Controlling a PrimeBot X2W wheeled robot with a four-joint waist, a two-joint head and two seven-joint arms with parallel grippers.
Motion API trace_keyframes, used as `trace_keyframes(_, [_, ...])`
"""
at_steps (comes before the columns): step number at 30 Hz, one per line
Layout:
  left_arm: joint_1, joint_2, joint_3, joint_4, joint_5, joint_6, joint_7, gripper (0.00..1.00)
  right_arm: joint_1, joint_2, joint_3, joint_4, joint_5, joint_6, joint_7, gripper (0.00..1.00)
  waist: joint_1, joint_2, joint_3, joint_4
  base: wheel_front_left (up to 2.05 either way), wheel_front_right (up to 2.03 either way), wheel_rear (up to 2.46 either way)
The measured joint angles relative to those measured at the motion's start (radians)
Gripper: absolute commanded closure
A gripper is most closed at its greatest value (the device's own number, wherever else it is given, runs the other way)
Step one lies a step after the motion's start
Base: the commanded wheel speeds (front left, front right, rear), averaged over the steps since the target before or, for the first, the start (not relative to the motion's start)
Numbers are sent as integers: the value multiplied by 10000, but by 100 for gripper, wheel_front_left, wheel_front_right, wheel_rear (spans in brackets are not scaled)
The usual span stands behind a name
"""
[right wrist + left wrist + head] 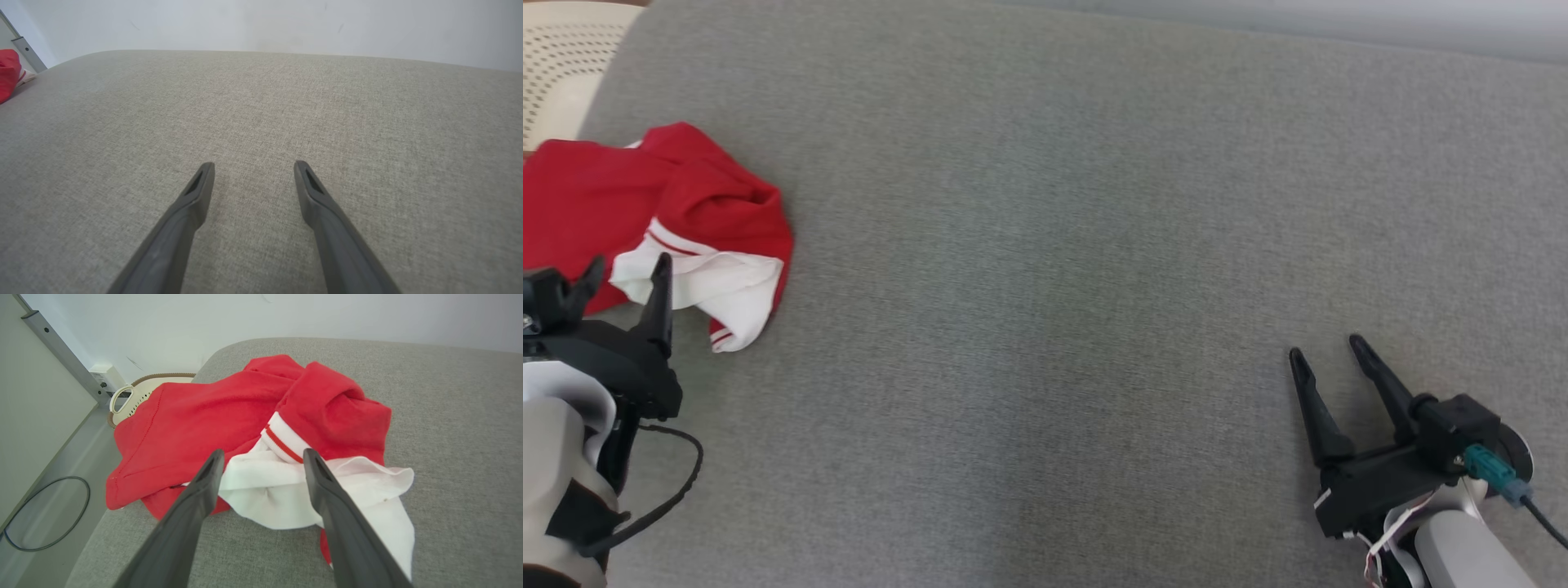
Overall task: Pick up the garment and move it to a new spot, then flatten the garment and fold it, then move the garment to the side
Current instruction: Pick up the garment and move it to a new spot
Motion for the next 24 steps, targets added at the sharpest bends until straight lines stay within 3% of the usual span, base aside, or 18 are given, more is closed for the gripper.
trace_keyframes(12, [-445,128,-790,1147,-1011,-2,232,0,-162,81,-23,-6,-8,0,-2,0,-1,0,297,-457,0,0,0])
trace_keyframes(13, [-456,151,-844,1248,-1028,-2,234,12,-194,90,-2,12,-8,0,-2,0,0,0,297,-474,0,0,0])
trace_keyframes(14, [-456,174,-886,1329,-1057,-2,234,73,-242,105,21,25,-8,0,-2,0,-1,0,294,-492,0,0,0])
trace_keyframes(15, [-465,192,-903,1407,-1074,-2,226,100,-280,127,46,27,-8,0,-2,0,-1,0,289,-510,0,0,0])
trace_keyframes(24, [-754,393,-1292,1494,-936,-2,-284,100,-296,385,-6,176,132,0,-2,0,-1,0,0,-685,0,0,0])
